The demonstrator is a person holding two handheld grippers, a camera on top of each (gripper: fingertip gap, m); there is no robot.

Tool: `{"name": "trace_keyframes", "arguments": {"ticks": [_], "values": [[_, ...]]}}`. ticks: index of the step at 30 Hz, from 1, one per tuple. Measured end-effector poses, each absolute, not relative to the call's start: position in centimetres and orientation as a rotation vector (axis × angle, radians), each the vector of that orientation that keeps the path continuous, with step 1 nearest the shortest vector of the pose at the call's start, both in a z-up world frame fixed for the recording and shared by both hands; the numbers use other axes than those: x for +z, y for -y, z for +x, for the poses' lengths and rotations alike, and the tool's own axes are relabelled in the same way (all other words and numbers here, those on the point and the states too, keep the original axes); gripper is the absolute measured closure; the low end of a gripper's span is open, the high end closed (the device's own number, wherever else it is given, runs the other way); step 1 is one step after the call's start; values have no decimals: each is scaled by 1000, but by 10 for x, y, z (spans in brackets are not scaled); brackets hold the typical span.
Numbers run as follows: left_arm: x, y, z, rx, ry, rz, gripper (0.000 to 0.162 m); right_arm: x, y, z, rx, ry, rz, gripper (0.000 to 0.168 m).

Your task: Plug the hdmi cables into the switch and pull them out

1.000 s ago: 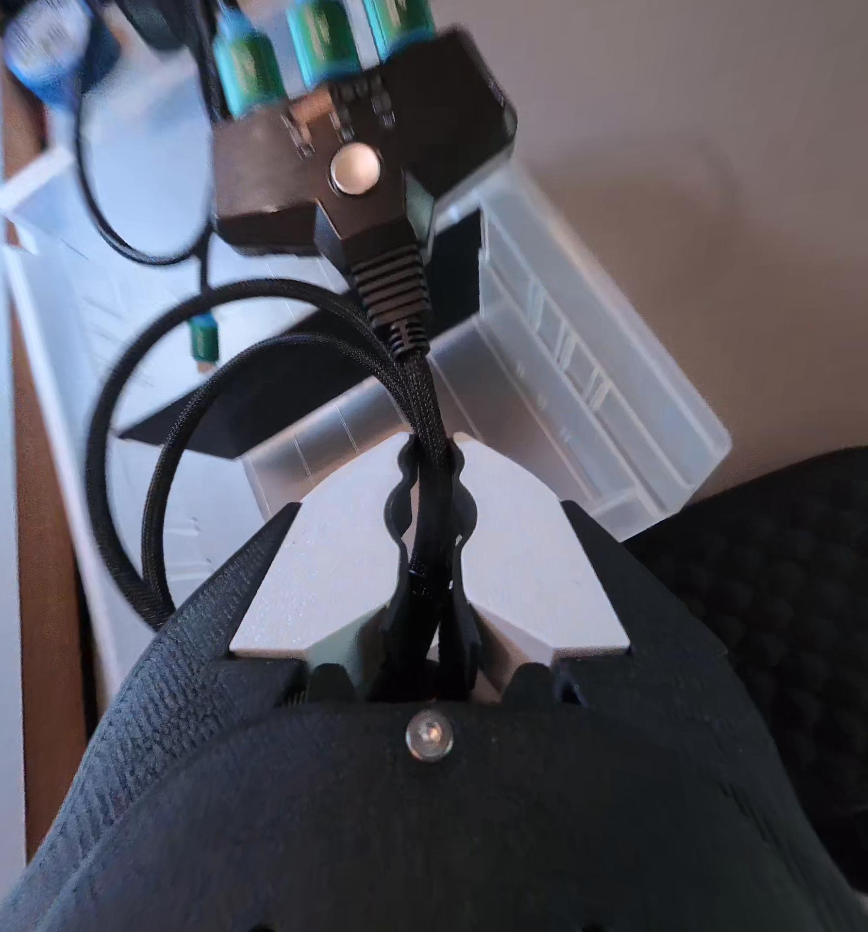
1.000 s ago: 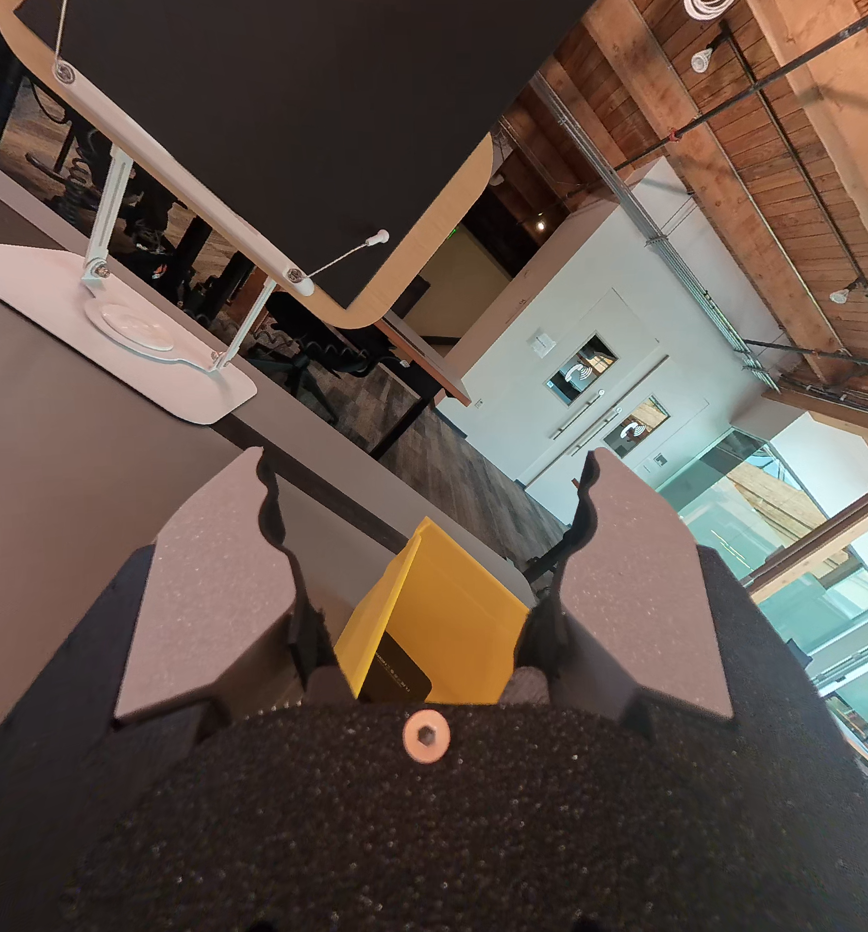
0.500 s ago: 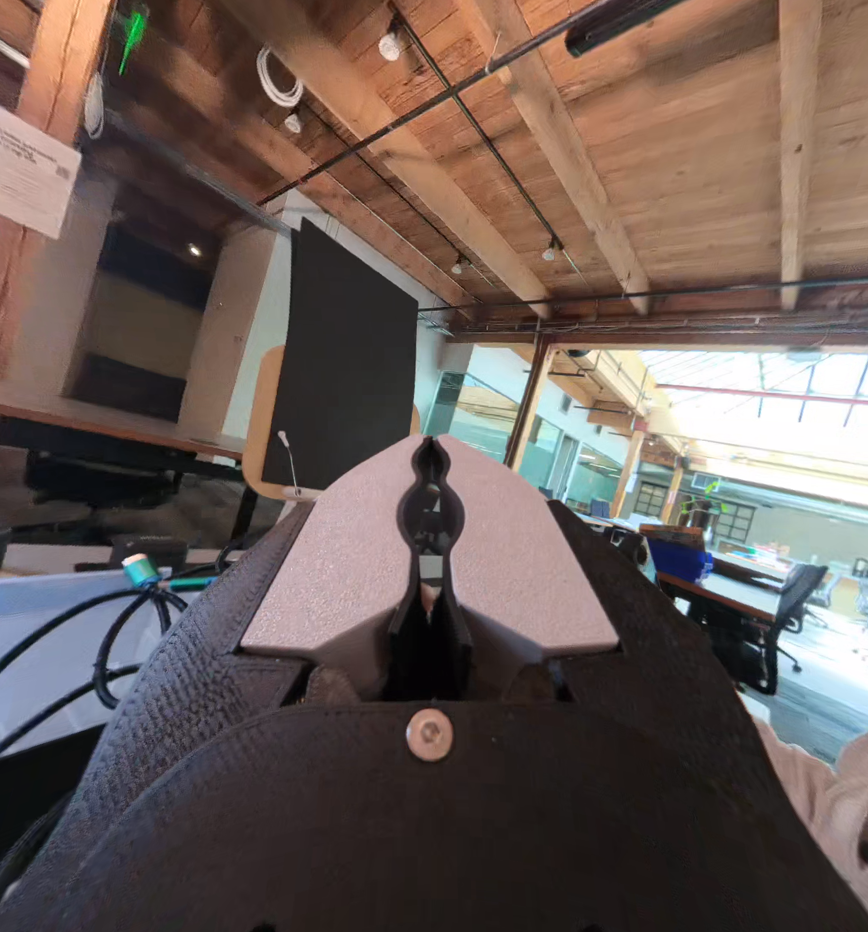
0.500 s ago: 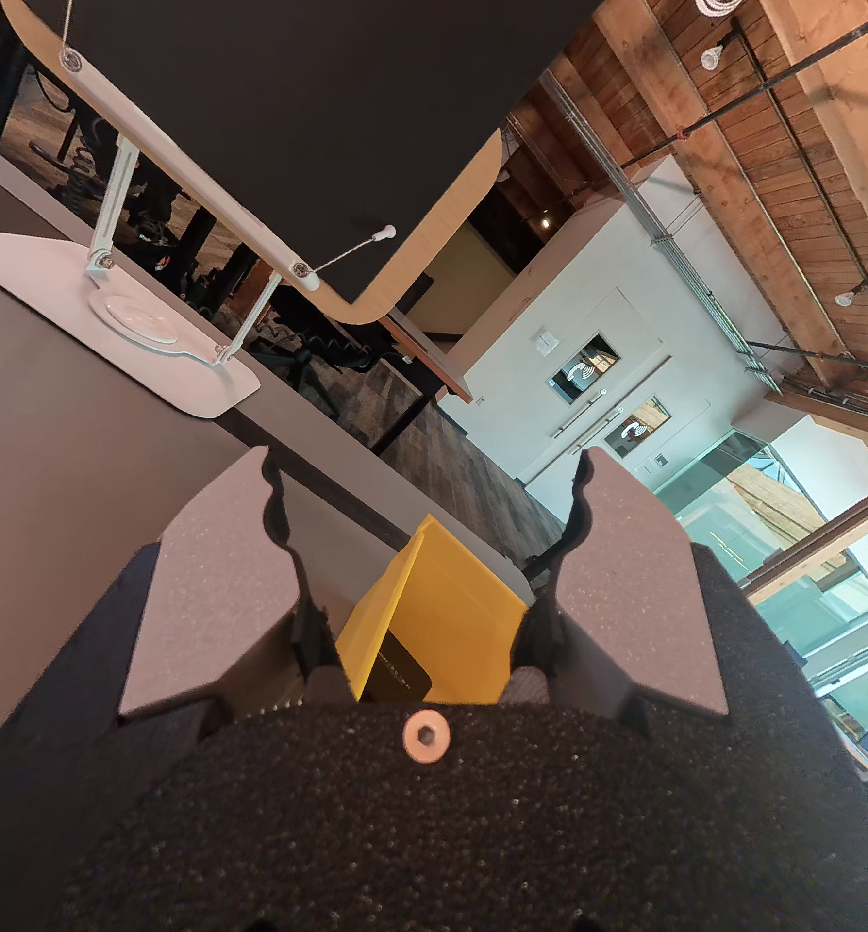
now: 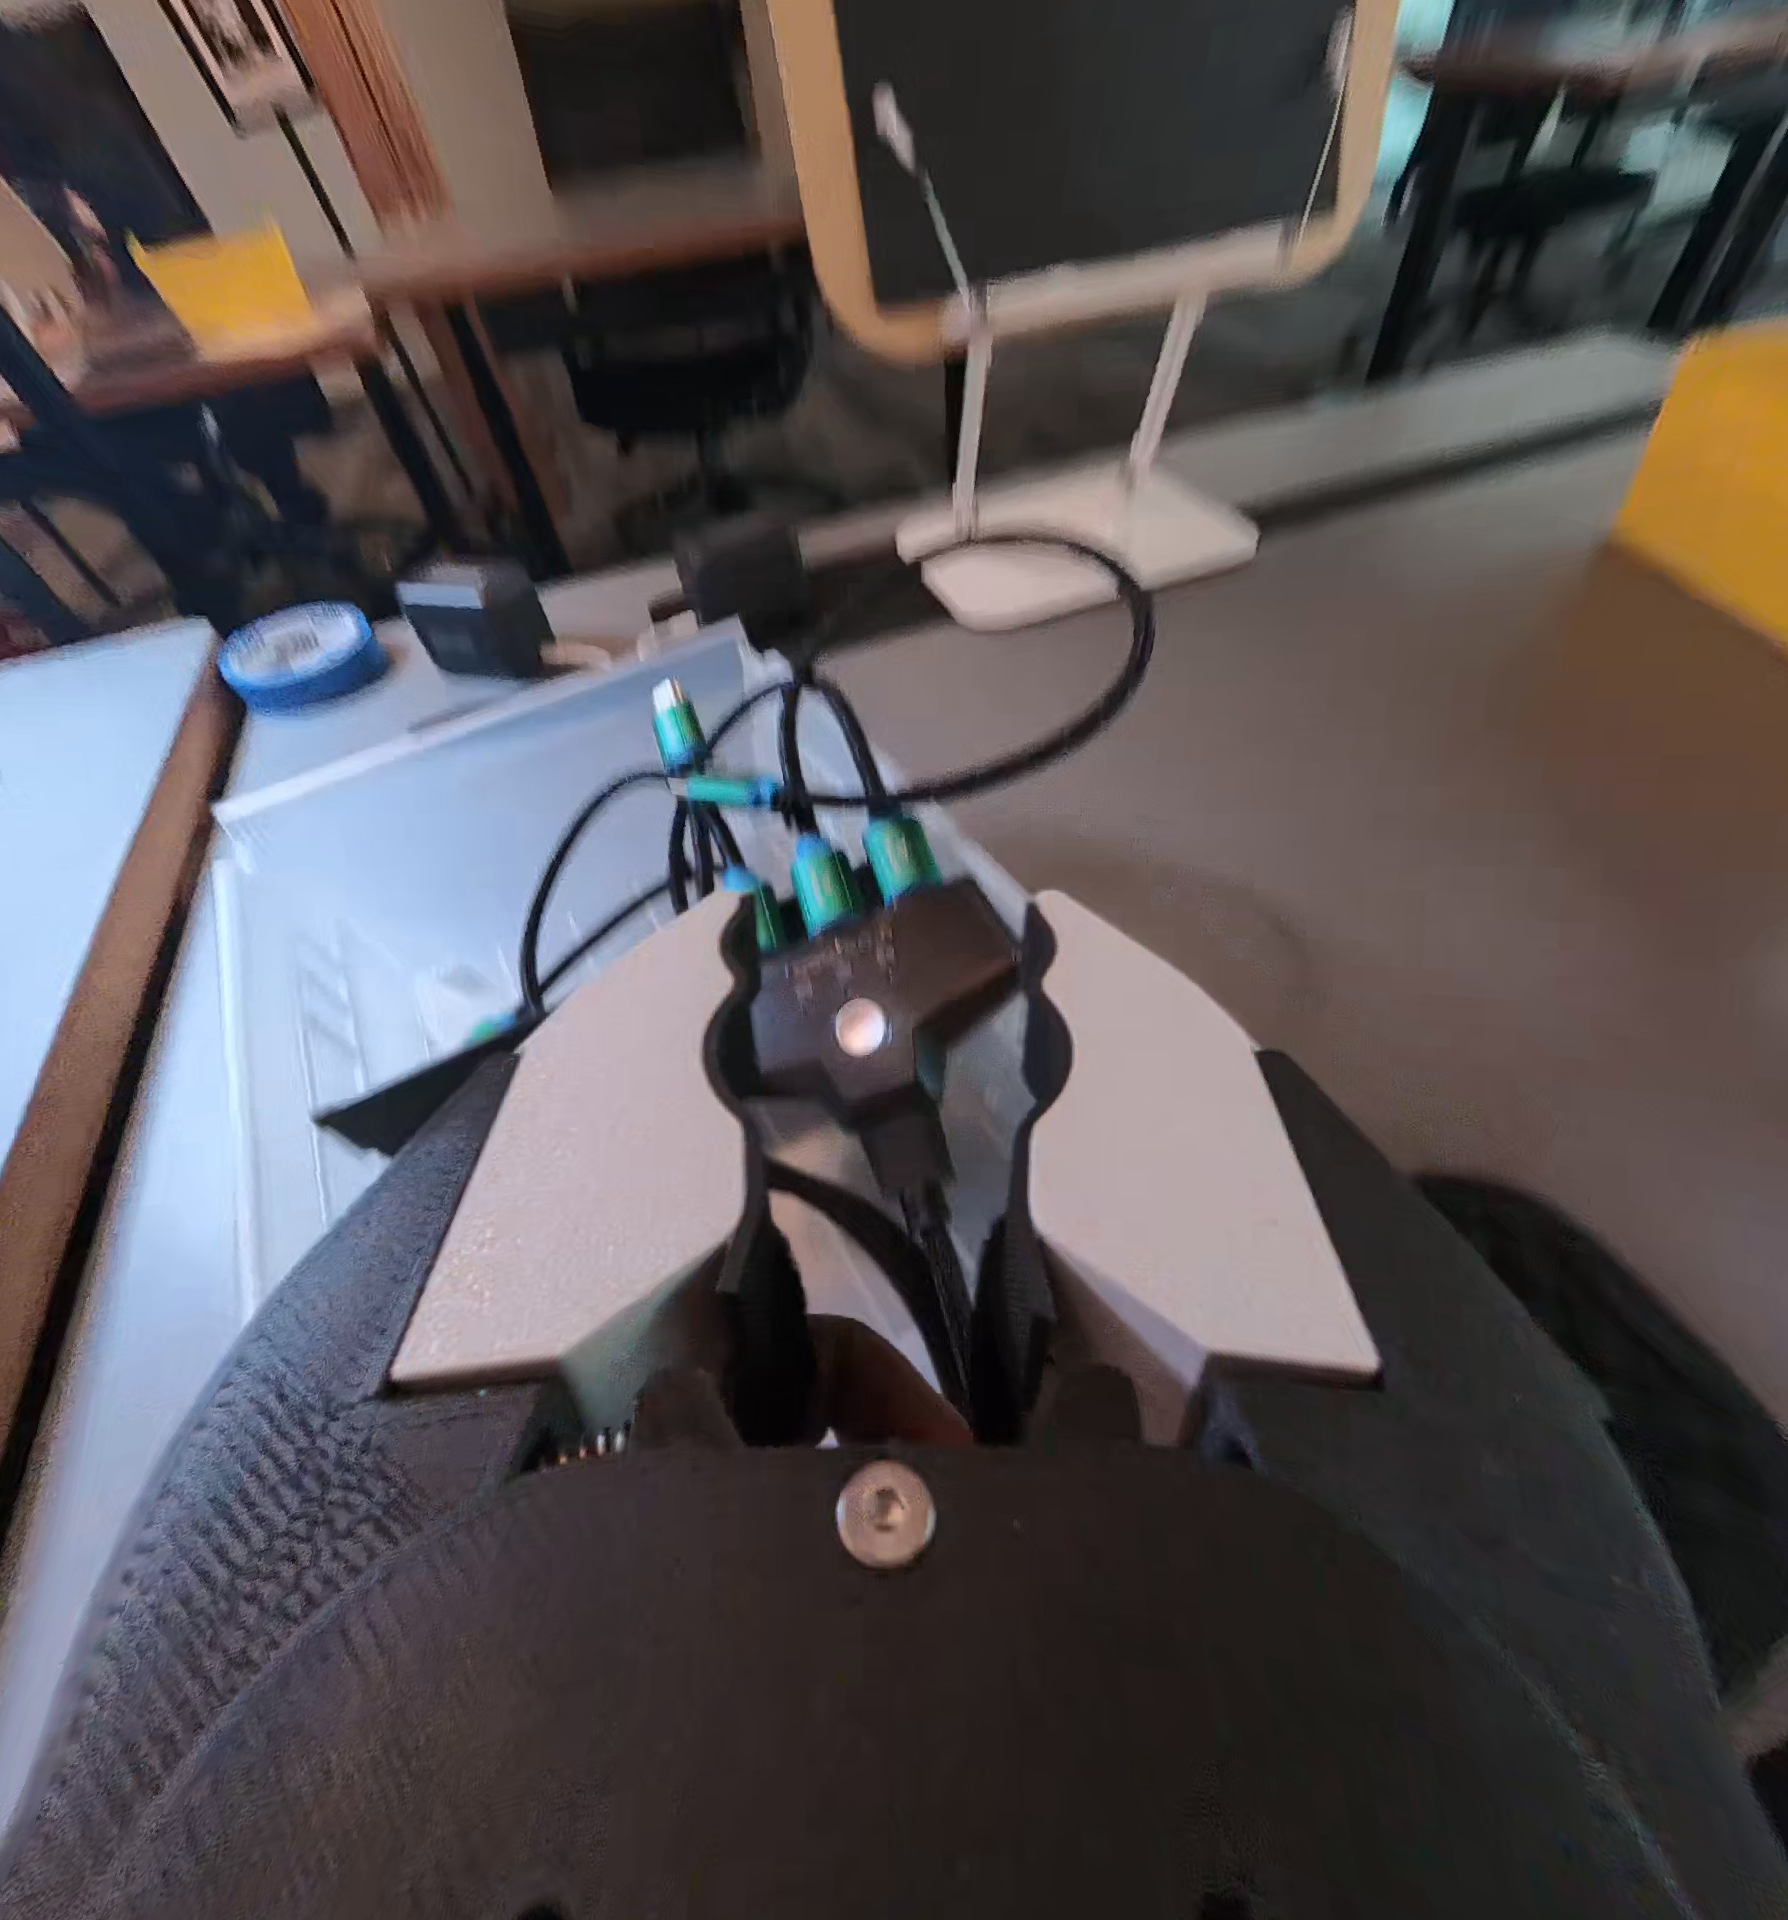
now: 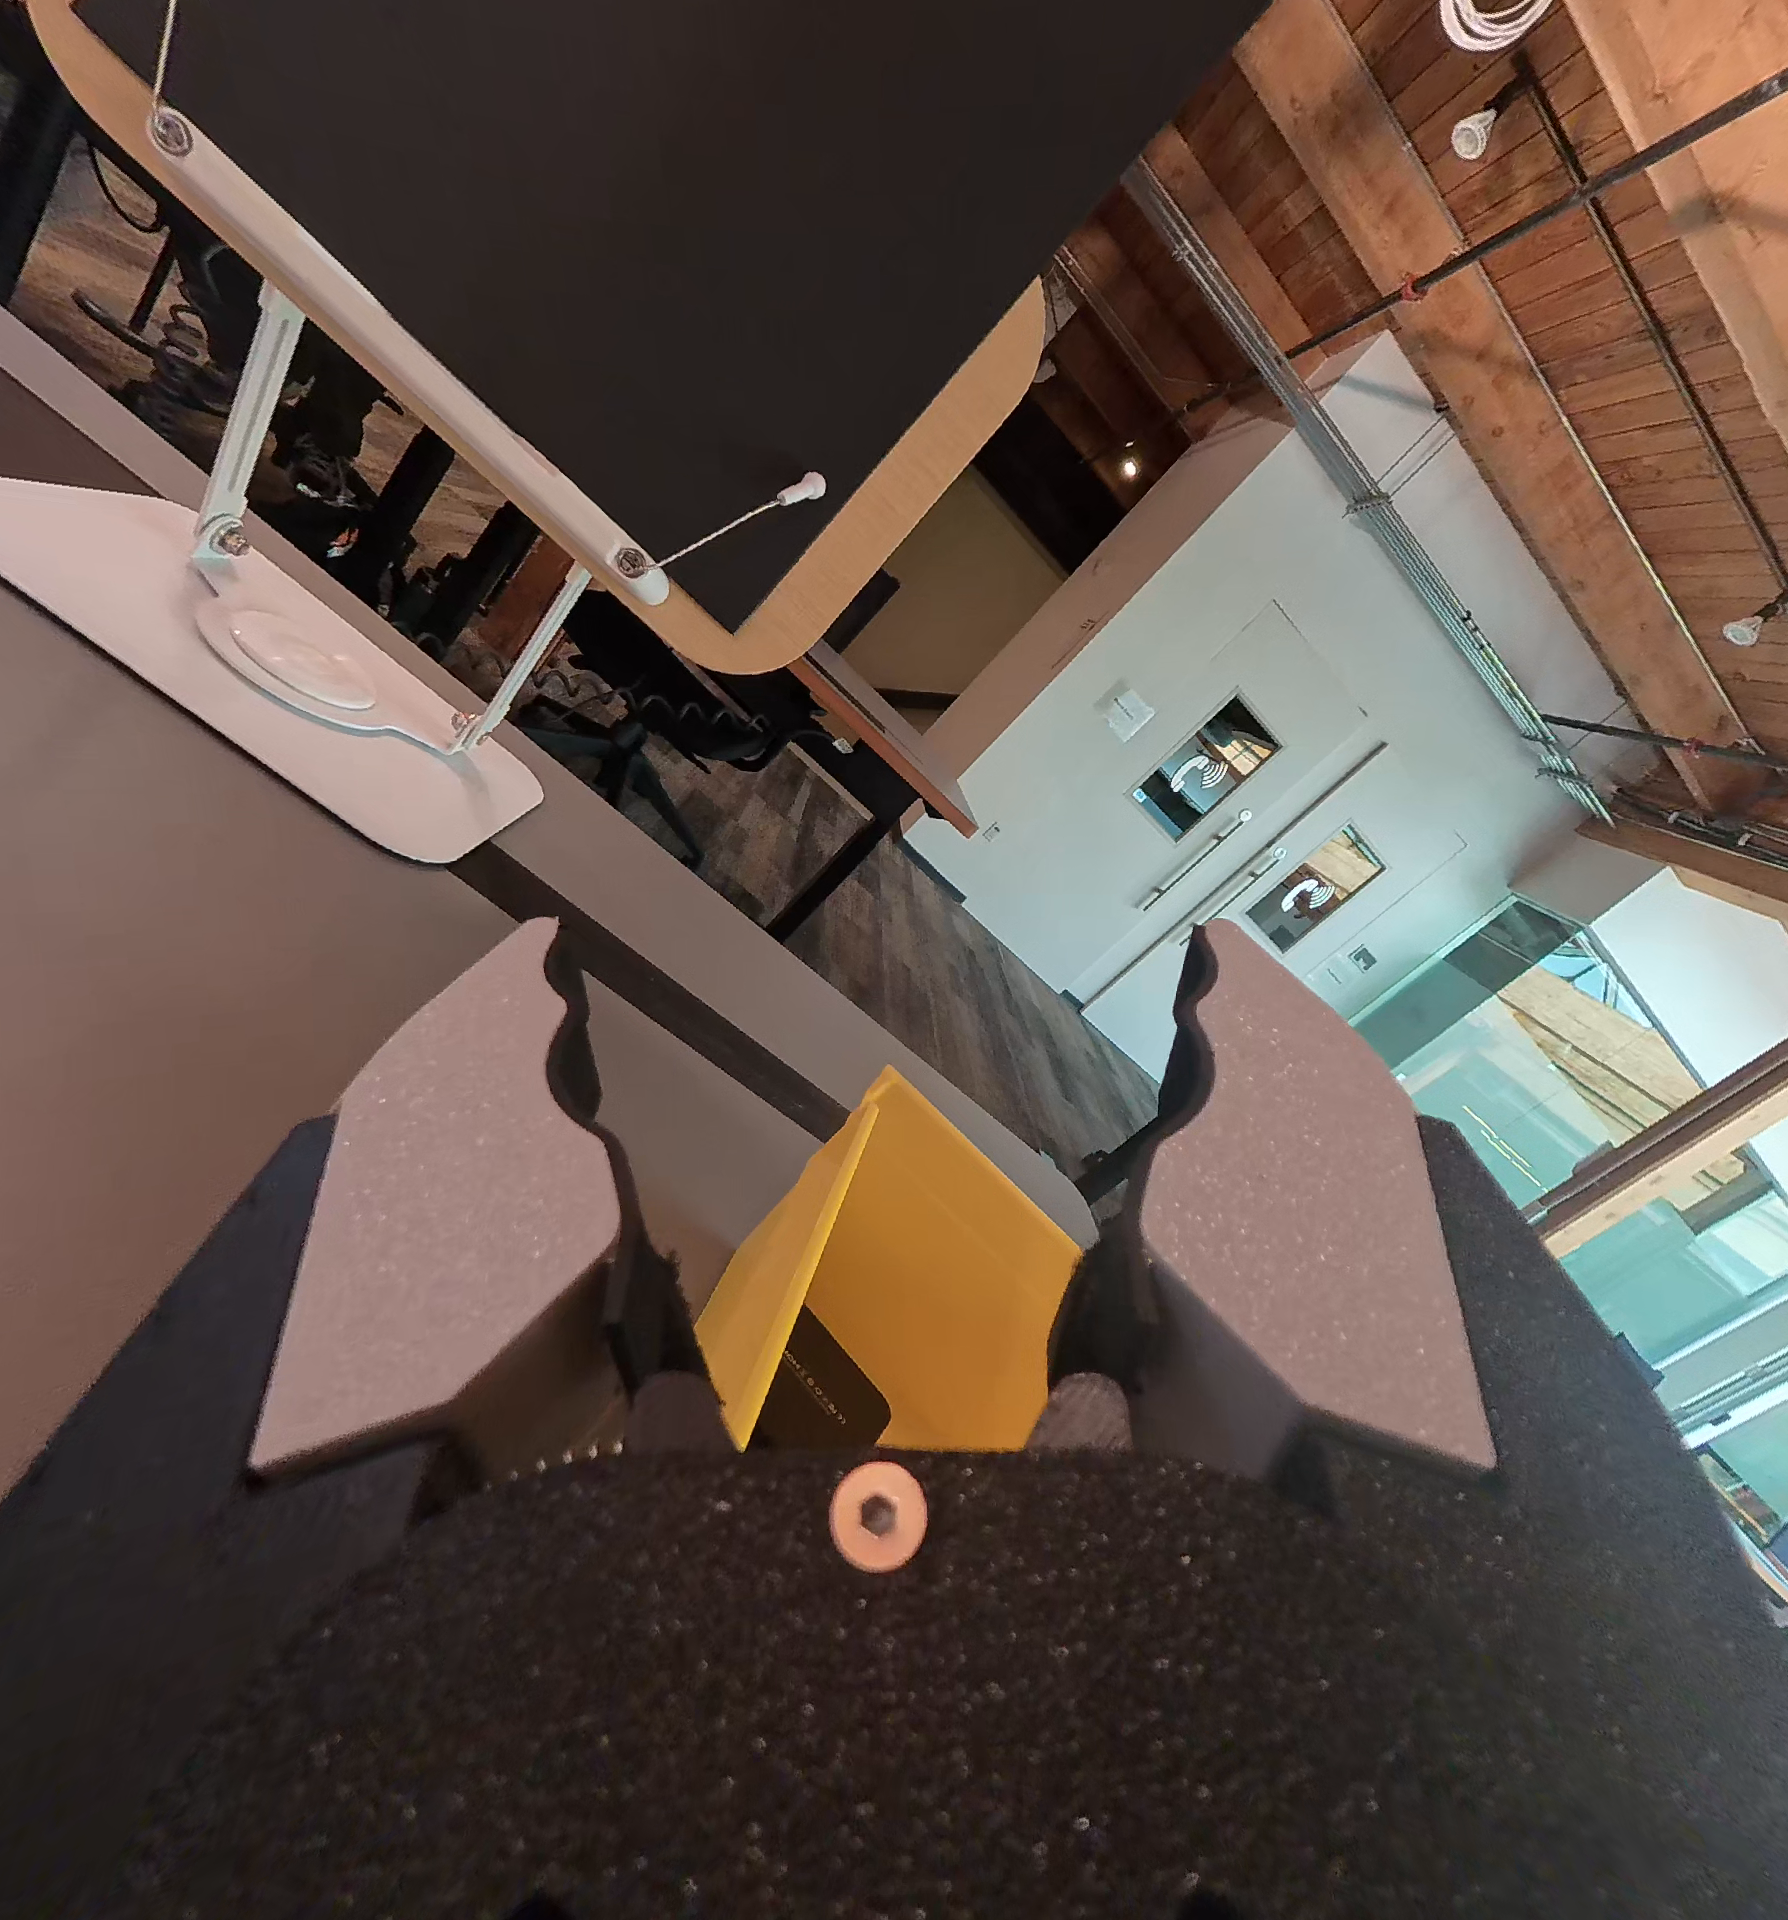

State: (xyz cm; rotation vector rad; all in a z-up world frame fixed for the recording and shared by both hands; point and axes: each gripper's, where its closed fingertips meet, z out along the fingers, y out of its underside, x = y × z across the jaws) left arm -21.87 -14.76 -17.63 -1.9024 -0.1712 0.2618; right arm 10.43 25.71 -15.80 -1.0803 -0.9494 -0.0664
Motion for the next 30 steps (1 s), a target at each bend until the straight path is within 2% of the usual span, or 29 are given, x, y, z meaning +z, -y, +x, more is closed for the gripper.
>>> {"name": "trace_keyframes", "arguments": {"ticks": [3,5,9,10,12,14,17,22,23,25,27,30], "values": [[-215,151,-227,356,219,-2172,94,-158,-257,104,-74,954,-1077,60],[-223,147,-228,371,213,-2221,71,-157,-256,104,-81,956,-1075,60],[-219,150,-237,434,307,-2214,65,-157,-257,105,-84,953,-1075,60],[-224,158,-241,491,332,-2264,68,-157,-257,105,-83,953,-1077,60],[-234,170,-238,531,343,-2369,88,-157,-257,105,-83,955,-1078,60],[-241,175,-232,519,337,-2437,96,-157,-257,105,-87,957,-1077,60],[-260,176,-229,498,321,-2553,95,-158,-257,104,-85,958,-1076,61],[-301,171,-242,509,365,-2736,82,-156,-257,106,-97,951,-1074,60],[-310,166,-243,468,371,-2750,84,-155,-257,107,-95,949,-1073,60],[-326,160,-242,350,391,-2785,105,-155,-257,107,-93,948,-1073,61],[-320,151,-244,331,398,-2707,124,-155,-258,107,-101,950,-1073,61],[-304,153,-247,406,328,-2643,130,-155,-257,107,-104,953,-1069,61]]}}
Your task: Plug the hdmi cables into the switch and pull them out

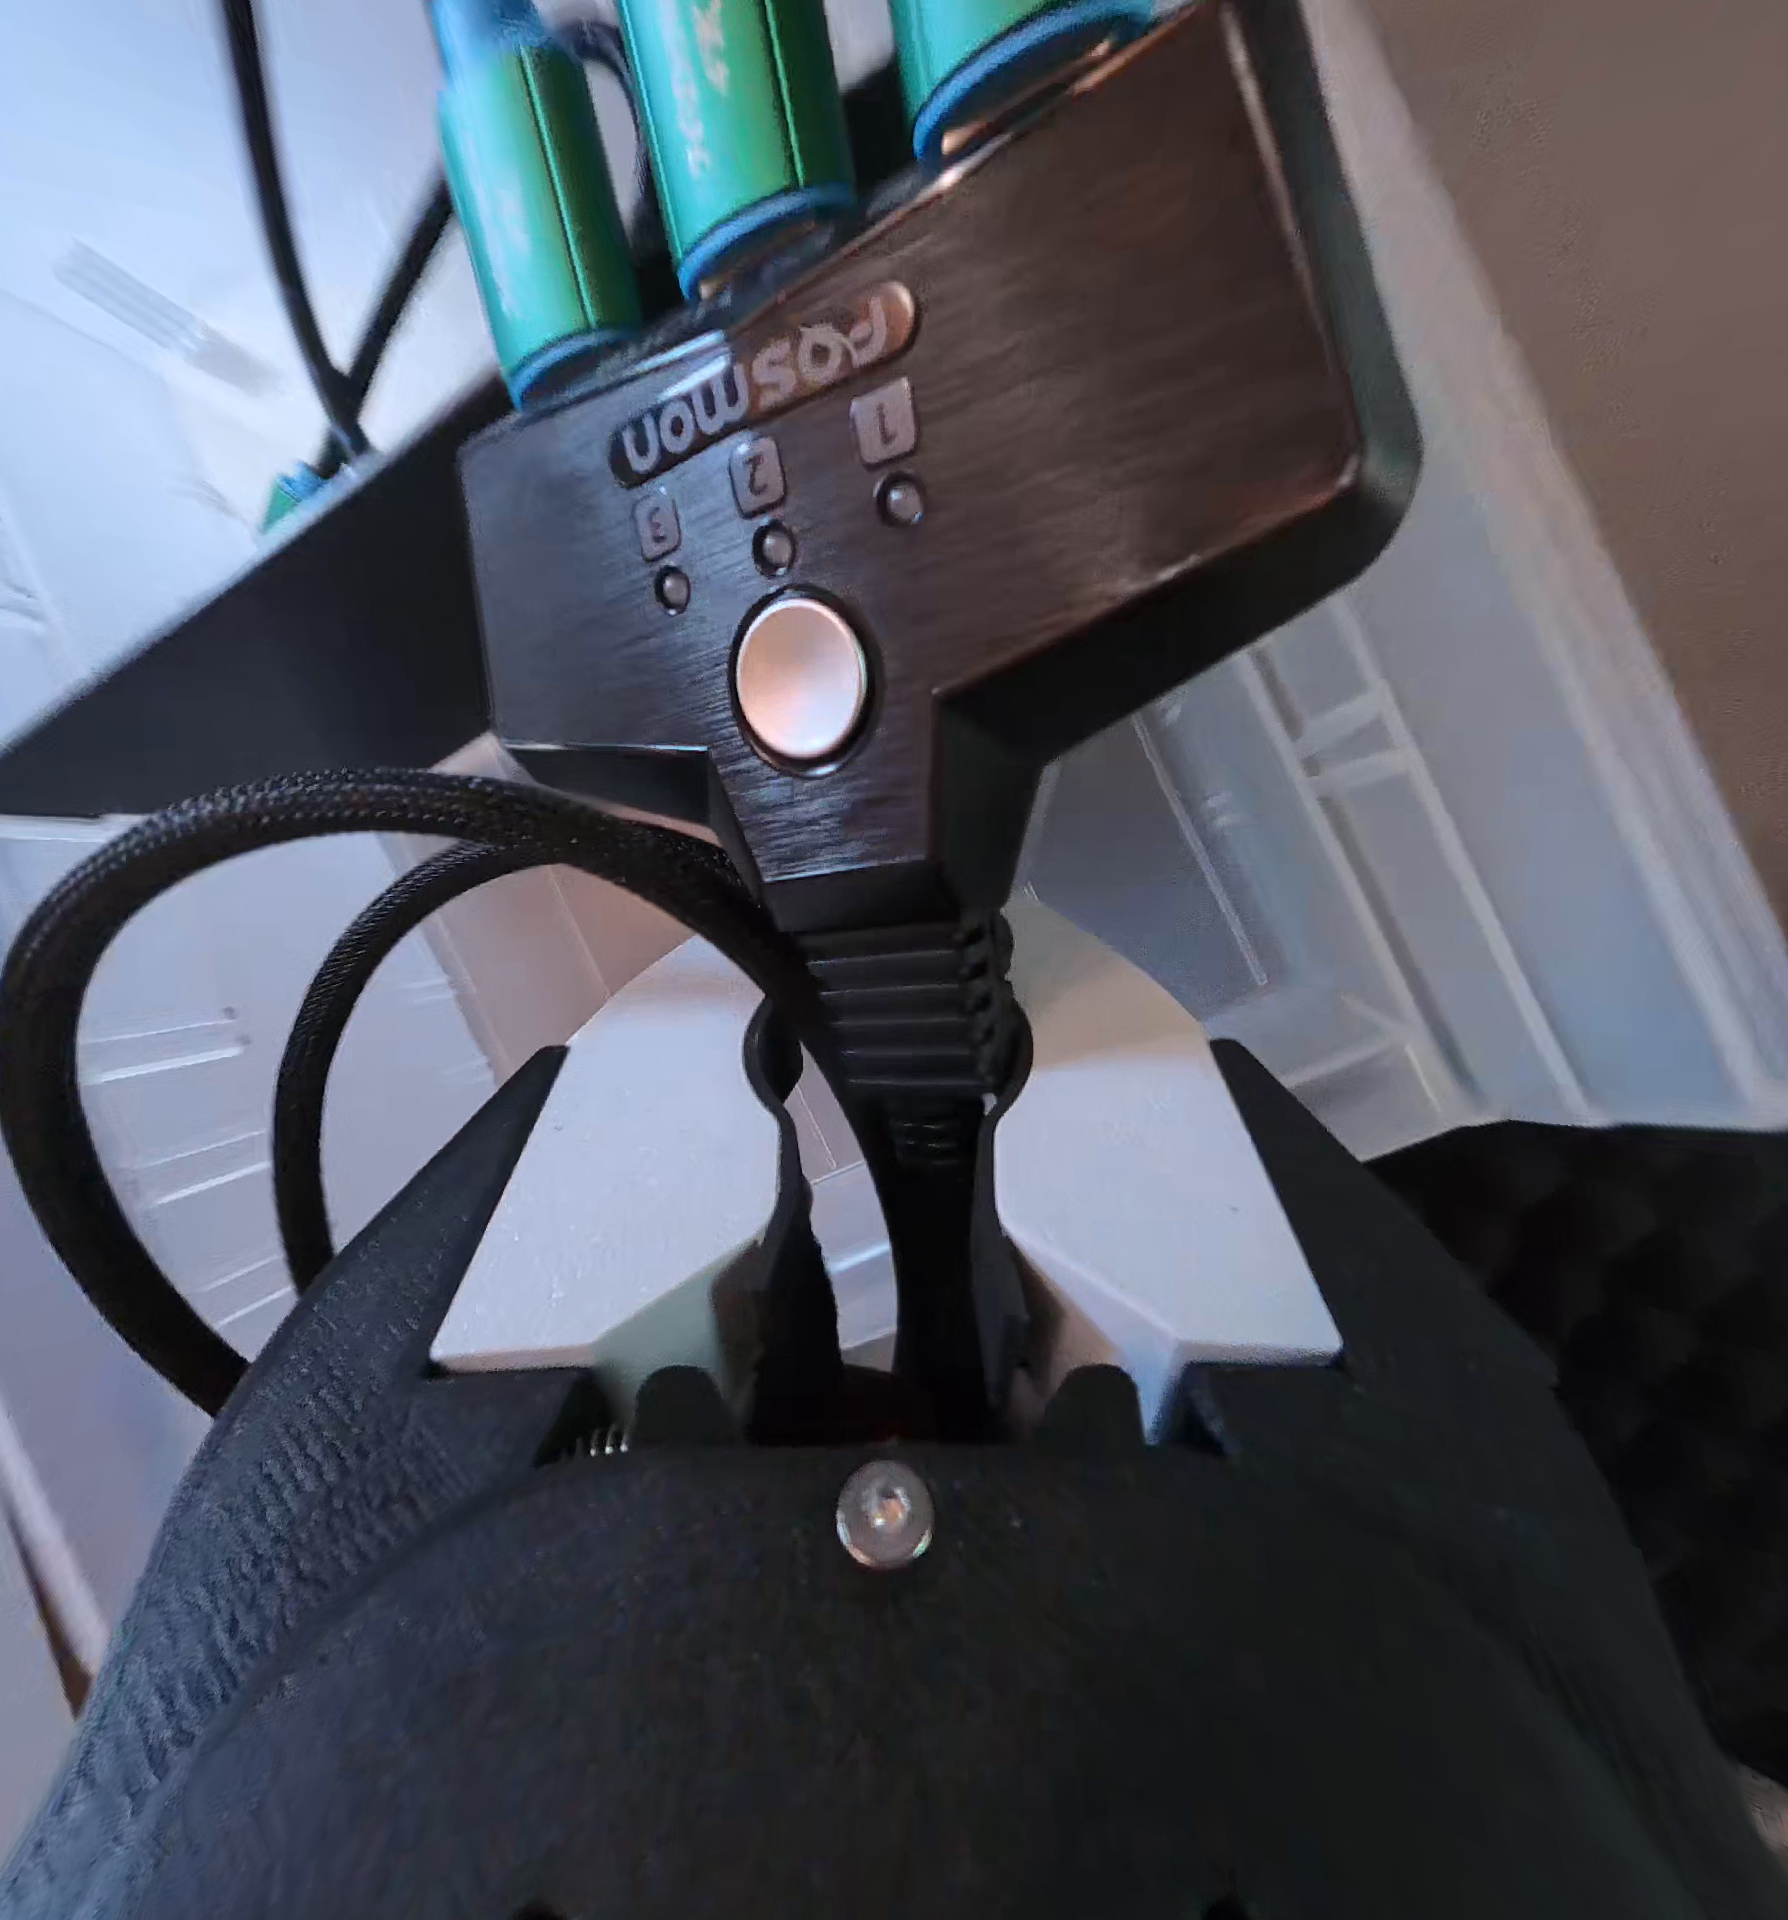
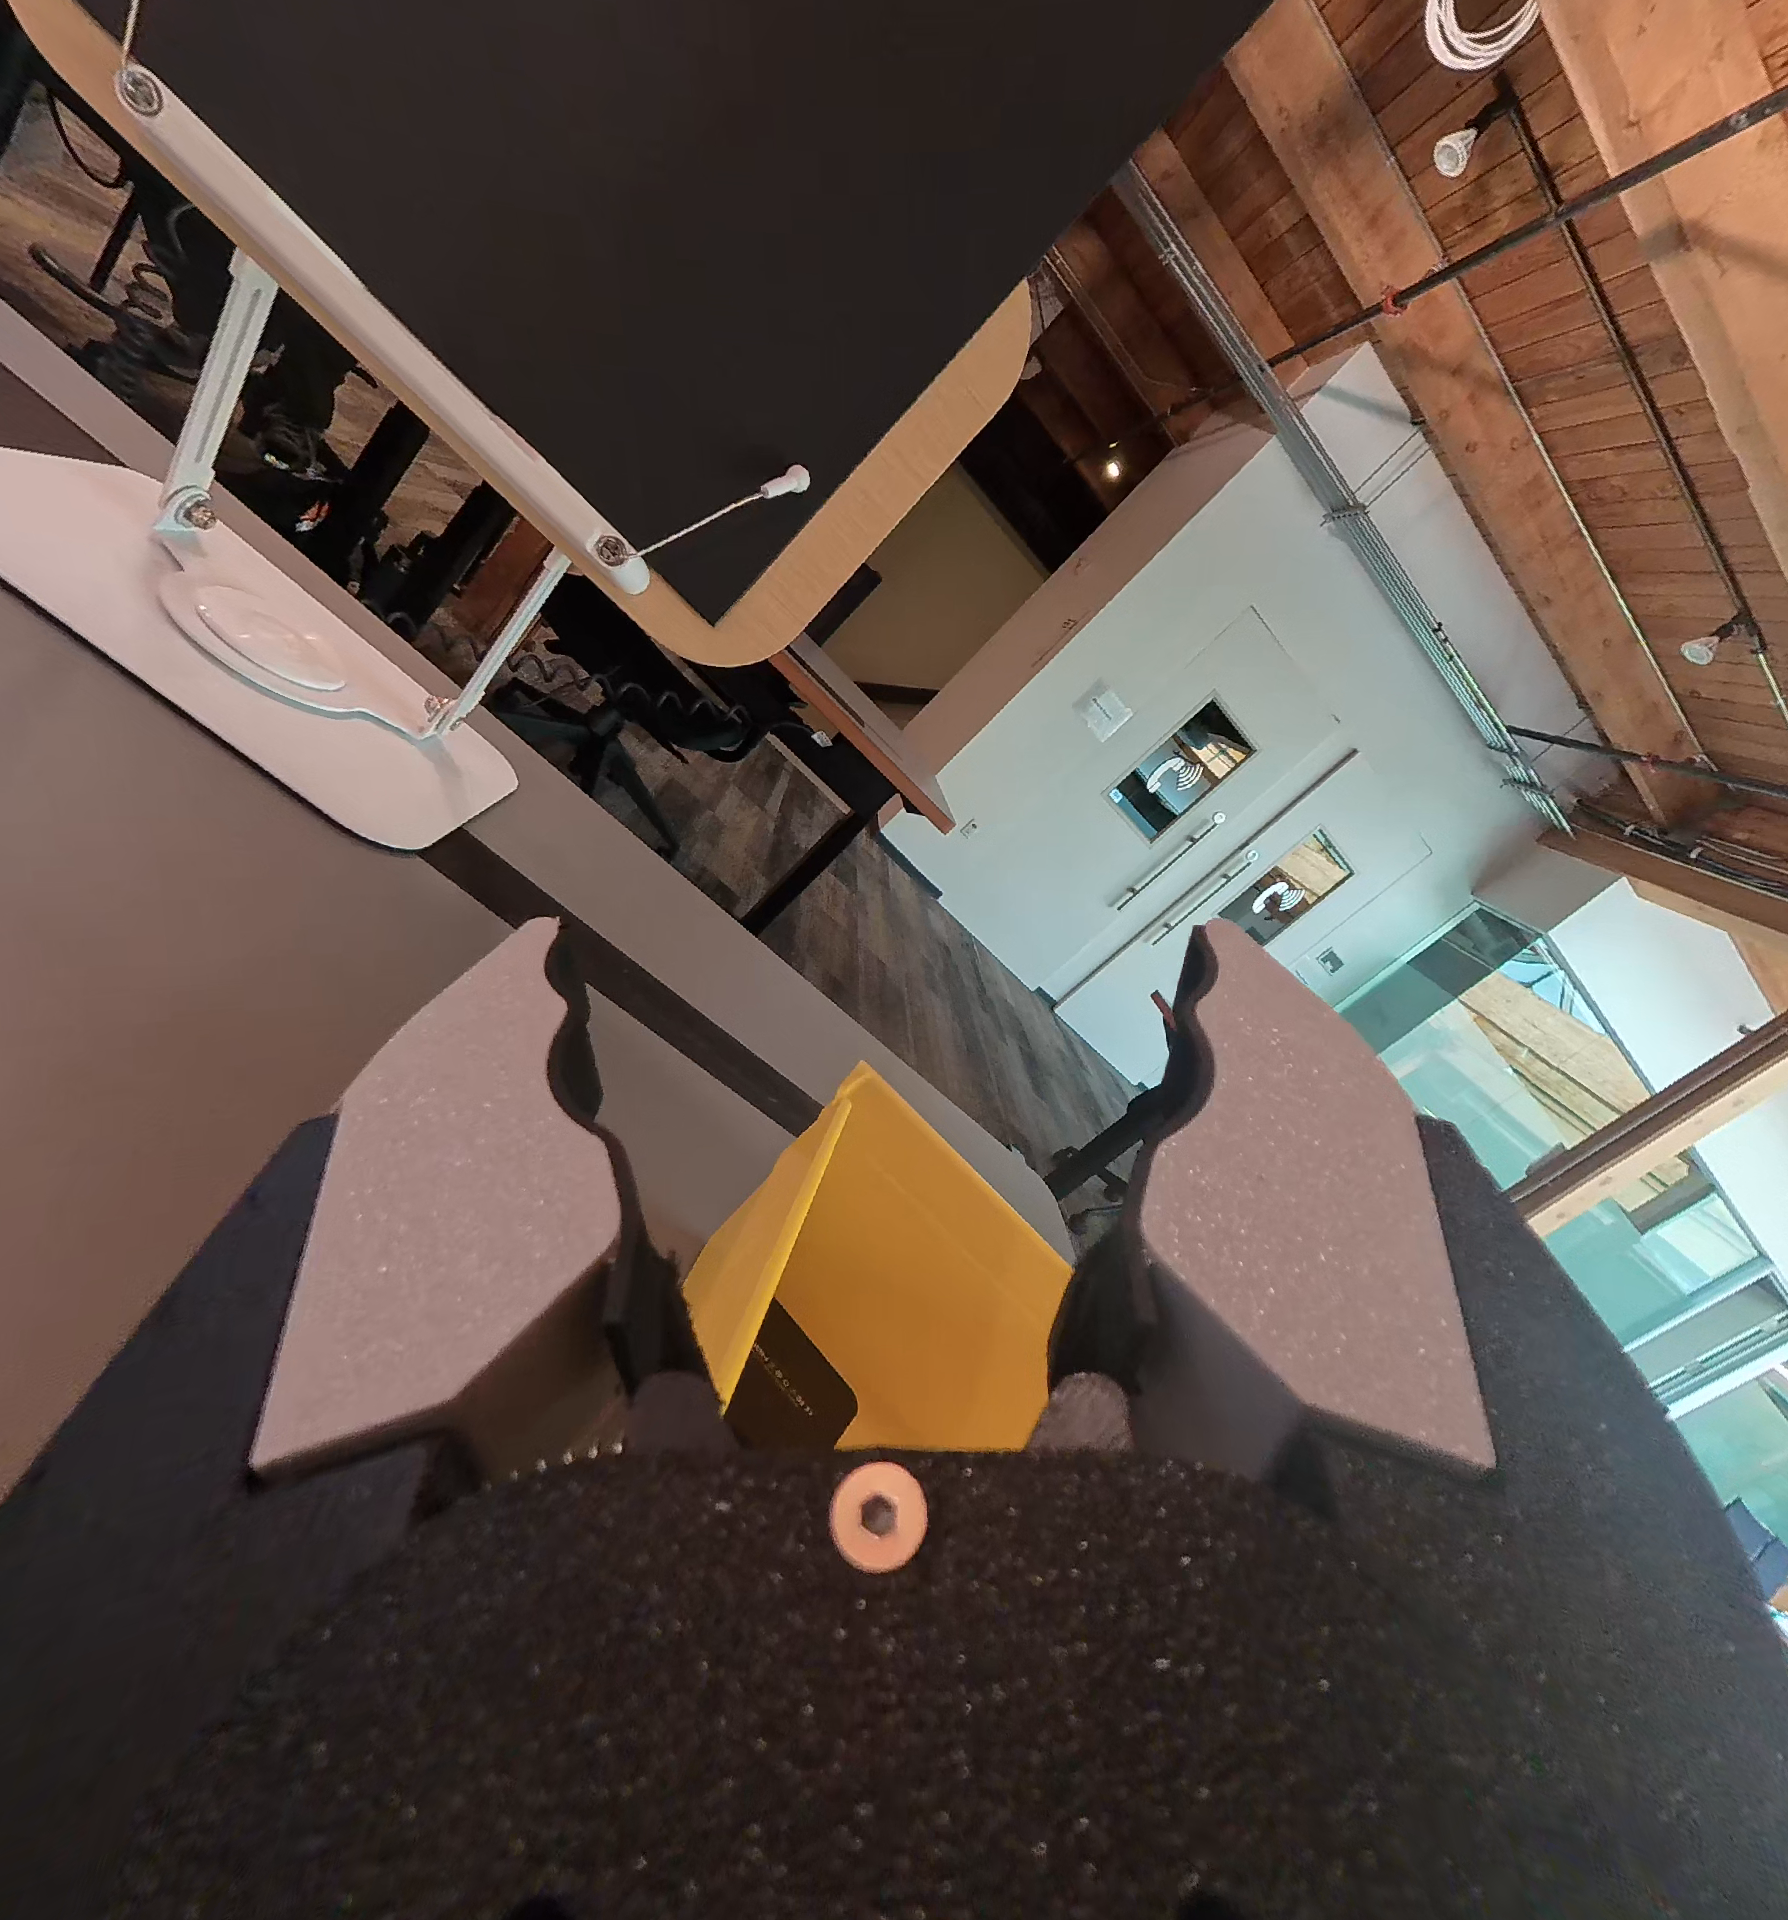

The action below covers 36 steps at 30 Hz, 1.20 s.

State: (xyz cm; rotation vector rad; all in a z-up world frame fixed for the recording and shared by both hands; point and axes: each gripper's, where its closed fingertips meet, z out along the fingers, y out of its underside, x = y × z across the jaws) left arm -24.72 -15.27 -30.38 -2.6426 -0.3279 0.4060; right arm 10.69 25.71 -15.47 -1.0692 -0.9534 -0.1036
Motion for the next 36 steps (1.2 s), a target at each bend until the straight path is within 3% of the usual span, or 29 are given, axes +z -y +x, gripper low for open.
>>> {"name": "trace_keyframes", "arguments": {"ticks": [7,13,17,21,25,27,32,33,36], "values": [[-234,144,-252,455,236,-2229,132,-152,-253,103,-109,966,-1036,62],[-180,142,-244,722,111,-2029,132,-134,-226,91,-33,976,-877,74],[-150,127,-238,982,50,-1889,132,-110,-171,72,206,989,-658,106],[-127,99,-220,1130,5,-1703,132,-118,-79,36,764,1213,-481,130],[-121,62,-183,1129,-71,-1582,132,-130,-8,2,1386,1262,-591,126],[-126,42,-160,1127,-120,-1561,132,-123,8,-8,1719,1132,-693,115],[-154,-8,-101,1138,-288,-1546,132,-115,-11,-13,2030,826,-893,115],[-160,-15,-91,1150,-326,-1540,132,-114,-20,-10,2015,779,-901,119],[-170,-28,-68,1134,-354,-1508,132,-113,-56,7,1939,620,-922,153]]}}
